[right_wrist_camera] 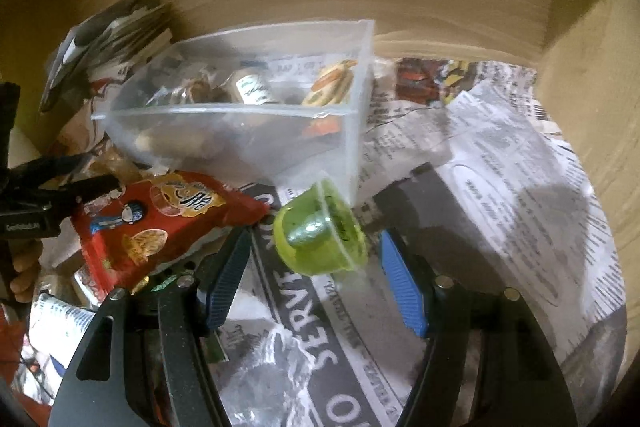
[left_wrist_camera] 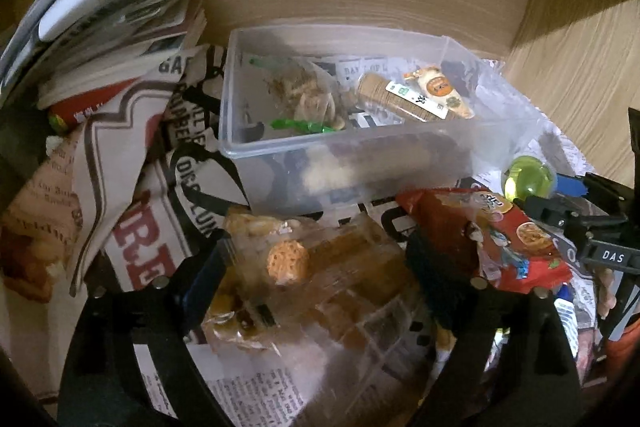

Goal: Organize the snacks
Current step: 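Grasp the clear bag of orange cookies with the left gripper while the right grasps the green jelly cup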

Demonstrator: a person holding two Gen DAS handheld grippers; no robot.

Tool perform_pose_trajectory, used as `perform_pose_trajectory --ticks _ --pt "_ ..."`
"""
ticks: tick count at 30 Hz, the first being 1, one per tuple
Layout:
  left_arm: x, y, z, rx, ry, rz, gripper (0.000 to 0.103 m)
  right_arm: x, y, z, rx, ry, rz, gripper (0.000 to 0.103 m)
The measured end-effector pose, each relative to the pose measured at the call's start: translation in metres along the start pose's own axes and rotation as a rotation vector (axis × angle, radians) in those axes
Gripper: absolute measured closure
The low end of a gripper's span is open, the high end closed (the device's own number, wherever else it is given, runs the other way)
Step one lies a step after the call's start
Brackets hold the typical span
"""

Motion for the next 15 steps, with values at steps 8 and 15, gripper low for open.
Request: perform_pose_trajectory --ticks 8,15 --pt "0.004 0.0 -0.002 0.017 0.034 0.003 0.014 -0.002 0.006 -0.002 -0.011 -0.009 0.0 0.059" --pt "0.009 -0.015 -0.008 0.05 0.065 0.006 0.026 -0.003 -0.002 -0.003 0.006 0.008 0.019 0.061"
Point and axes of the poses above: each gripper's, at about its wrist camera, not at the fingertips, and y roughly the way its jaws point, x to its right, z to its top, the point moved 9 cm from there along y, roughly the way its jaws point, and after that the axes turned 15 degrees about y, right-handed, at the moved point
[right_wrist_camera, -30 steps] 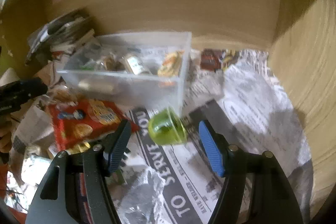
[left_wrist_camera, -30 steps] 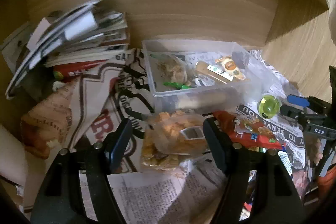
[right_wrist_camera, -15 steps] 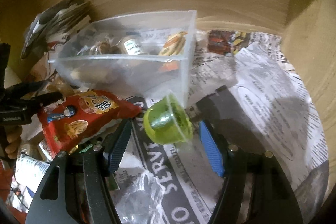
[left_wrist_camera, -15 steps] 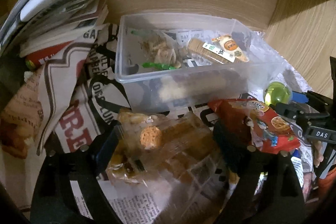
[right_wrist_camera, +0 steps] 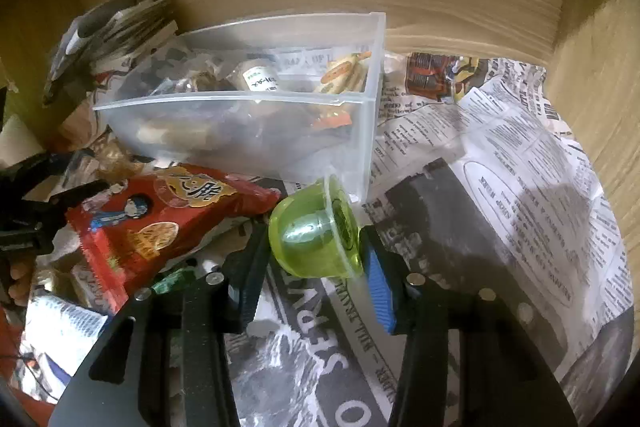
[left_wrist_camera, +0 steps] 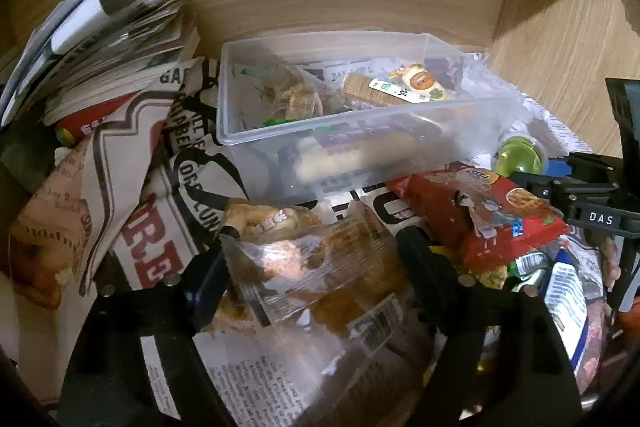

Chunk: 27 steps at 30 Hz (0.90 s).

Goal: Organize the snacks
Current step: 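Grasp the clear bag of orange cookies with the left gripper while the right grasps the green jelly cup, then carry the cookie bag and jelly cup over the clear box and release both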

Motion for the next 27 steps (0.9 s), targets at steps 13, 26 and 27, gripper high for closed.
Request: perform_pose_trajectory --ticks 13,26,27 --pt "-0.012 -0.043 -0.016 0.035 -0.049 -0.048 0.057 -0.009 -0.029 -0.003 0.038 0.014 0.043 0.066" --pt "0.002 -0.074 -0.021 0.06 0.085 0.073 0.034 -0.009 -0.031 -0.015 0.03 0.011 0.047 0.066" --pt "0.004 -0.073 -0.018 0.067 0.092 0.065 0.034 -0.008 -0.032 -0.015 0.032 0.015 0.048 0.066"
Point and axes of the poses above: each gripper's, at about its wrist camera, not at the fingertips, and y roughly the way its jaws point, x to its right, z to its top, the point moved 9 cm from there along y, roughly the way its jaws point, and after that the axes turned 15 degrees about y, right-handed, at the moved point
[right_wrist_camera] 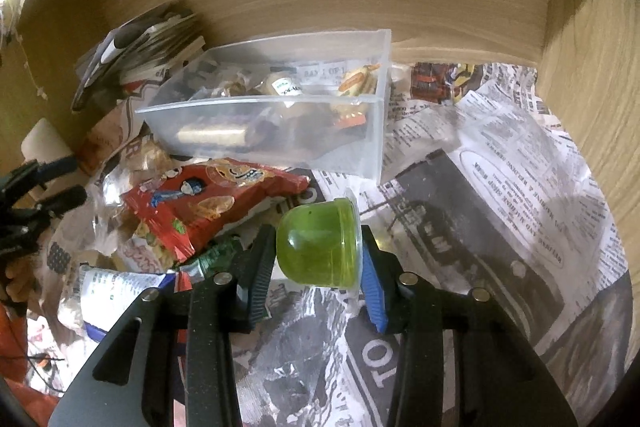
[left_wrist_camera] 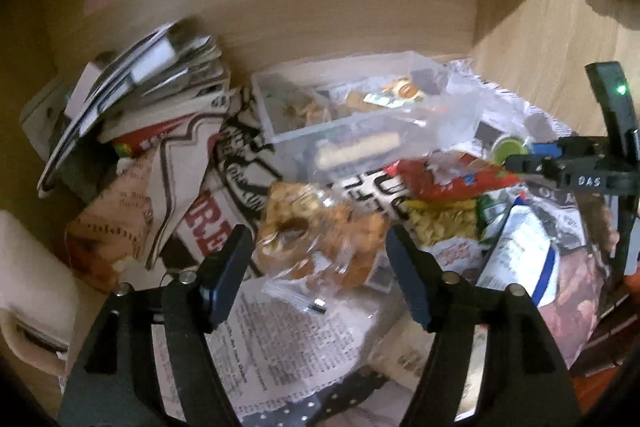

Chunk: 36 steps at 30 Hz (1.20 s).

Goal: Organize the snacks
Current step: 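Carry the cookie bag and jelly cup over the clear box and release both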

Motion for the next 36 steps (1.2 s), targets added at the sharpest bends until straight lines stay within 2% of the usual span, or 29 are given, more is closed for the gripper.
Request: perform_pose_trajectory --ticks 2,7,10,11,18,24,30,36 --pt "0.007 0.006 0.005 0.003 0.021 -0.027 0.033 0.001 -0.002 -0.001 0.003 0.005 0.001 0.066" --pt "0.02 0.042 -0.004 -0.083 0.021 -0.106 0.033 0.003 -0.006 -0.005 0.007 0.006 -0.002 0.066" --pt "0.022 0.054 -0.011 -0.106 0.017 -0.096 0.033 0.004 -0.007 -0.006 0.008 0.003 -0.003 0.066" --pt "0.022 0.055 -0.012 -0.1 0.002 -0.094 0.033 0.004 -0.007 -0.006 0.009 0.003 -0.002 0.066" --pt "0.021 0.047 -0.015 -0.073 0.002 -0.056 0.052 0.004 -0.01 -0.002 0.024 0.021 0.016 0.066" --pt "0.011 0.026 -0.005 -0.015 -0.038 -0.038 0.053 -0.002 -0.025 0.008 0.064 0.01 0.028 0.066" --pt "-0.002 0.004 0.021 0.064 -0.071 -0.029 0.053 -0.012 -0.039 0.027 0.126 -0.013 0.039 0.066" --pt "-0.014 0.002 0.05 0.119 -0.093 -0.023 0.053 -0.025 -0.045 0.048 0.174 -0.028 0.068 0.066"
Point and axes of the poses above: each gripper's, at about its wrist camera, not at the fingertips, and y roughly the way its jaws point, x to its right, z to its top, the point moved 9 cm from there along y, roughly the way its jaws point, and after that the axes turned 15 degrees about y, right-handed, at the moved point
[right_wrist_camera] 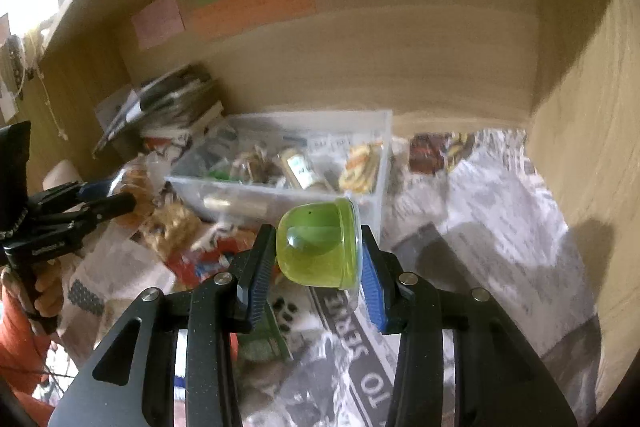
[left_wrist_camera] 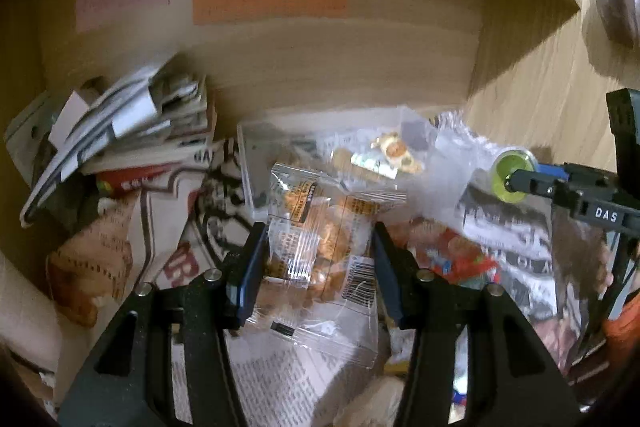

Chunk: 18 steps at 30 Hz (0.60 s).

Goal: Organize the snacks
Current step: 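Carry the cookie bag and jelly cup over the clear box and release both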

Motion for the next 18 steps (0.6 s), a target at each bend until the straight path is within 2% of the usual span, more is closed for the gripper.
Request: perform_pose_trajectory --ticks 7,18 --pt "-0.007 0.023 0.023 0.003 -0.042 -0.02 0.053 -0.01 0.013 0.022 0.027 -0.015 0.012 0.066" --pt "-0.006 0.064 0.047 -0.013 -0.045 -0.048 0.053 -0.007 0.052 0.039 -0.001 -0.02 -0.007 0.066"
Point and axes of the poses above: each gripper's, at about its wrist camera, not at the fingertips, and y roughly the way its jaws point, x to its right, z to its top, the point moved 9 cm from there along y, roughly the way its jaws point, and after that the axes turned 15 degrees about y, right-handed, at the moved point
